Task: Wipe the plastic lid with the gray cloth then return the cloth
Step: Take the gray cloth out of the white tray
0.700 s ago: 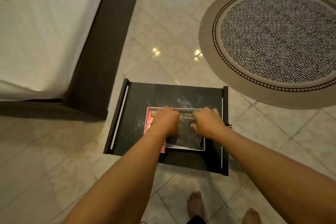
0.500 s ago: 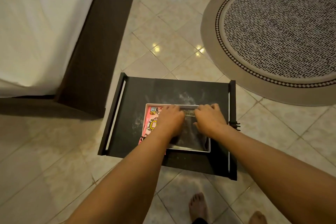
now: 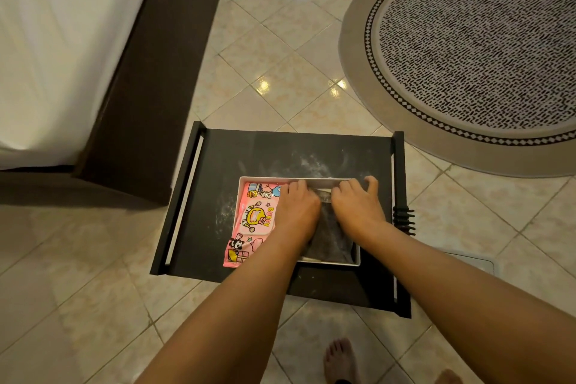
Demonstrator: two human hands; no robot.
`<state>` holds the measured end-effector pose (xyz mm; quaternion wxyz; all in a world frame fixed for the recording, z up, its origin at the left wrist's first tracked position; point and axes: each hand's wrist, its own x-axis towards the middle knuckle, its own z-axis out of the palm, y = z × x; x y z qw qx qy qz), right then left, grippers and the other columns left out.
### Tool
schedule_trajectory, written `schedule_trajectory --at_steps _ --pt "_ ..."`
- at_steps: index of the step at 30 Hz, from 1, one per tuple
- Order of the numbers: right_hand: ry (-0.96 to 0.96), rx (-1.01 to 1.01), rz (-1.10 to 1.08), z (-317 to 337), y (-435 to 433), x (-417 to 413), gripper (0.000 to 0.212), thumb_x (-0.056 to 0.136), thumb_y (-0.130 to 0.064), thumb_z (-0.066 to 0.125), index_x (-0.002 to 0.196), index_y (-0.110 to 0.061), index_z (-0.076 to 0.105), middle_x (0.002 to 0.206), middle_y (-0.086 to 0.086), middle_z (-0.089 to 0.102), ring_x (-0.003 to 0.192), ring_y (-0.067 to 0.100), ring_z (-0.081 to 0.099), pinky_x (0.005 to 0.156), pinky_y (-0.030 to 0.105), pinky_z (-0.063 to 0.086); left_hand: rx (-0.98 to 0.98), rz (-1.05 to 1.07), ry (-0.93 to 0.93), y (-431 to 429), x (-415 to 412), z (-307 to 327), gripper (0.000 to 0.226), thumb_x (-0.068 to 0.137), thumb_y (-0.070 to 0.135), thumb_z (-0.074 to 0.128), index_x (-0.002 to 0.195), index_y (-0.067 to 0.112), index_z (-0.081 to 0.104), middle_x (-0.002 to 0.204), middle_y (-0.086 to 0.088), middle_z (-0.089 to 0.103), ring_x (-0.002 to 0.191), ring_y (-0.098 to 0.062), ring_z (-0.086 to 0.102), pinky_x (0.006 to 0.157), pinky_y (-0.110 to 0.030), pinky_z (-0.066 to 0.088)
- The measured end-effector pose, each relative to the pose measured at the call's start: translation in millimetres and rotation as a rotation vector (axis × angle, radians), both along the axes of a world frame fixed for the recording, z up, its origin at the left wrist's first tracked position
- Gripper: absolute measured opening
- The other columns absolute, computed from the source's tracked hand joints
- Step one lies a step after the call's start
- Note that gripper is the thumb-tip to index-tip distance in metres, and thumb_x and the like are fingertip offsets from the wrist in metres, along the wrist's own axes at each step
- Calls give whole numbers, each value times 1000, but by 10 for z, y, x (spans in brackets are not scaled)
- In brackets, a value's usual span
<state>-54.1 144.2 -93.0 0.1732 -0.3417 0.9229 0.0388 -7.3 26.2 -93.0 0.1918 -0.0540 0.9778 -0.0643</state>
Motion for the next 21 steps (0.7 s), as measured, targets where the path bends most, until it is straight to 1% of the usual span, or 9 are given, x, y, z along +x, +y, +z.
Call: schedule_trajectory --at_steps 5,9,11,13,15,16,18,19,21 --pt "-73 20 -15 -2 -37 7 30 88 -14 63 118 -14 60 127 10 50 129 28 37 113 56 14 -18 9 -39 -7 -46 18 26 87 19 67 112 13 60 116 -11 53 110 -26 47 92 -38 36" --pt "-138 -3 -18 17 -38 -12 23 85 -15 65 109 -17 66 127 8 48 130 27 35 112 54 17 0 -22 1 -24 -16 41 17 88 19 64 105 14 65 113 -9 50 107 -25 43 90 -38 35" --pt "-167 -55 -30 74 -31 -42 19 84 -16 65 103 -19 65 119 4 52 124 24 41 109 50 21 39 -41 25 -74 12 62 22 84 22 67 106 17 64 115 -7 47 109 -25 40 93 -41 33" --pt "-224 -157 -68 147 -12 -86 16 82 -14 64 97 -19 62 106 0 59 110 22 53 101 43 29 96 -48 21 -143 15 127 31 80 28 71 108 19 62 116 -6 47 112 -26 39 95 -43 30" --pt "-367 -308 -160 252 50 -138 18 80 -10 64 95 -20 60 96 1 64 93 23 61 92 39 45 180 -14 33 -200 -10 223 32 79 31 69 109 21 63 112 -3 54 110 -24 46 97 -43 30" --pt "-450 -384 -218 316 96 -167 20 79 -9 66 94 -20 59 93 1 64 86 22 63 83 39 53 235 12 42 -222 -29 286 30 78 30 69 107 22 63 108 -1 60 105 -23 51 96 -43 30" --pt "-550 -510 -290 464 202 -233 25 76 -9 72 94 -21 59 91 1 64 79 17 63 67 32 57 381 80 34 -257 -56 420 22 77 23 69 98 23 61 96 0 66 92 -22 59 90 -39 35" --pt "-578 -561 -312 543 256 -272 27 75 -9 74 95 -21 59 92 0 64 80 16 63 65 30 56 476 131 21 -275 -66 491 19 77 20 71 93 22 59 91 0 66 86 -22 60 84 -37 41" --pt "-651 -674 -378 680 368 -353 33 74 -10 79 100 -18 61 97 1 64 87 18 64 72 33 59 676 251 42 -309 -91 642 22 76 16 76 86 20 58 86 -1 64 79 -21 61 70 -34 51"
